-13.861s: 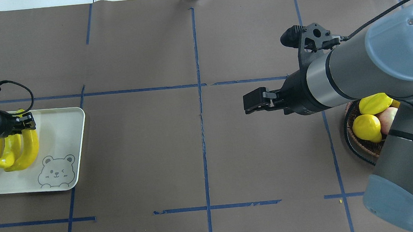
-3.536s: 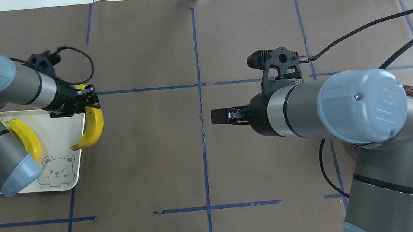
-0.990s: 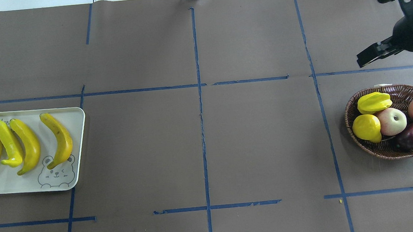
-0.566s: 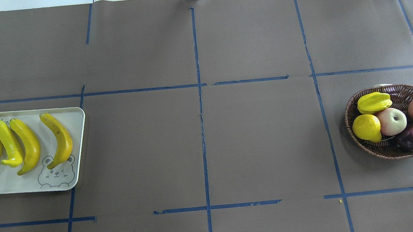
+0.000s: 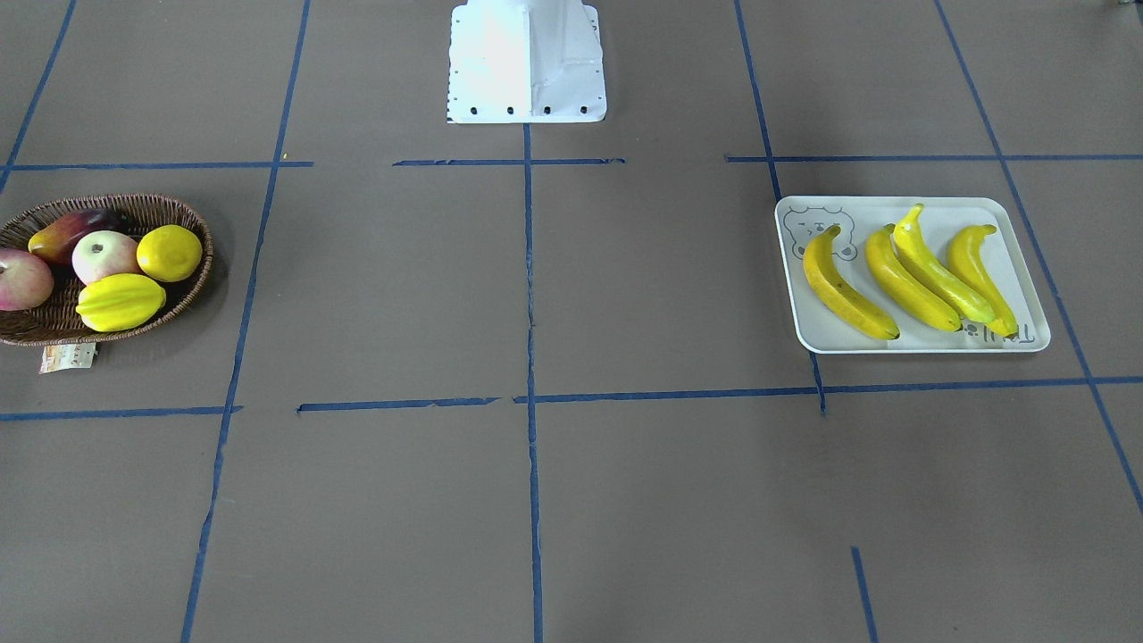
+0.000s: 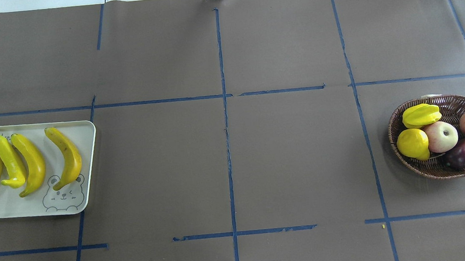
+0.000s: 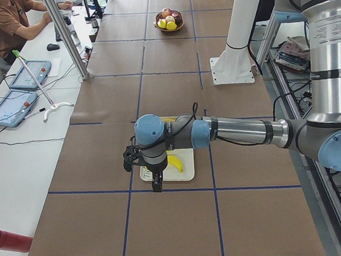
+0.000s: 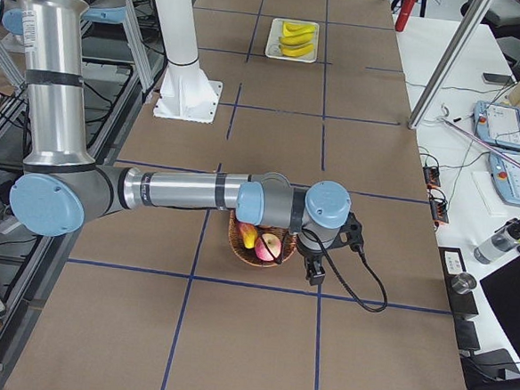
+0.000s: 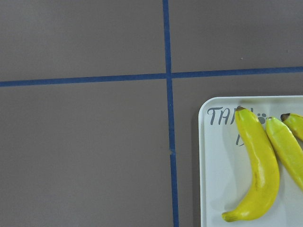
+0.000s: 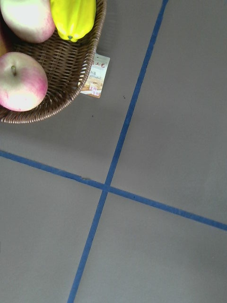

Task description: Transfer all bananas from basket to plate

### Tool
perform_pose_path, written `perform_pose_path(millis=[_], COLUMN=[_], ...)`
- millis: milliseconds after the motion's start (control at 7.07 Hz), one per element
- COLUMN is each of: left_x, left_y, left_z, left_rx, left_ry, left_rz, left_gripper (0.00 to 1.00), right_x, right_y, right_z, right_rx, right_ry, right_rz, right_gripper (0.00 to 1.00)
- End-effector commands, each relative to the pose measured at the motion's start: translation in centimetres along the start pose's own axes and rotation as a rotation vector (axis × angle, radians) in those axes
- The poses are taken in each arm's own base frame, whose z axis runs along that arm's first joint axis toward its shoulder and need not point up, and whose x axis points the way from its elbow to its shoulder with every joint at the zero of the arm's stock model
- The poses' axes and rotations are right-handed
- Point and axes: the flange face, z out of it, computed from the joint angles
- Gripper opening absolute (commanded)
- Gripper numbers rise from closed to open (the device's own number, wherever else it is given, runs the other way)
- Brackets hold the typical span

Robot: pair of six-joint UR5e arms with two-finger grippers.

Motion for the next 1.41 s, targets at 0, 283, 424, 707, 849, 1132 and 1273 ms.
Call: perform_pose_path(millis=[0, 283, 424, 707, 849, 1132, 1273], left_x=[-1.3, -1.1, -1.1, -1.2, -1.2, -1.2, -1.1], left_y=[0.7, 0.6, 0.7, 0.7, 0.7, 0.6, 0.5], left_z=[1.4, 2.3, 2.3, 2.4, 2.5, 2.4, 2.4], left_rx=[-0.029, -0.036, -0.035, -0.037, -0.039, -0.037, -0.035], left_ry=[0.002, 0.109, 0.119, 0.119, 0.119, 0.119, 0.119], left_rz=[-0.033, -0.051, -0.053, -0.054, -0.053, -0.052, -0.05], left_gripper=[1.0, 1.0, 1.0, 0.99, 1.0, 0.99, 1.0], right_x=[1.5, 2.6, 3.3, 4.3, 4.8, 4.5, 4.3], right_y=[1.4, 2.6, 3.2, 5.3, 7.2, 7.9, 7.5], right_z=[1.1, 0.2, -0.1, 1.0, 2.1, 2.1, 1.8], right_rx=[-0.028, -0.011, -0.005, -0.011, -0.03, -0.029, -0.025], right_ry=[0.013, 0.009, 0.009, -0.026, -0.032, -0.03, -0.027], right_rz=[0.035, 0.07, 0.104, 0.191, 0.308, 0.32, 0.315], right_gripper=[1.0, 1.0, 1.0, 1.0, 1.0, 1.0, 1.0])
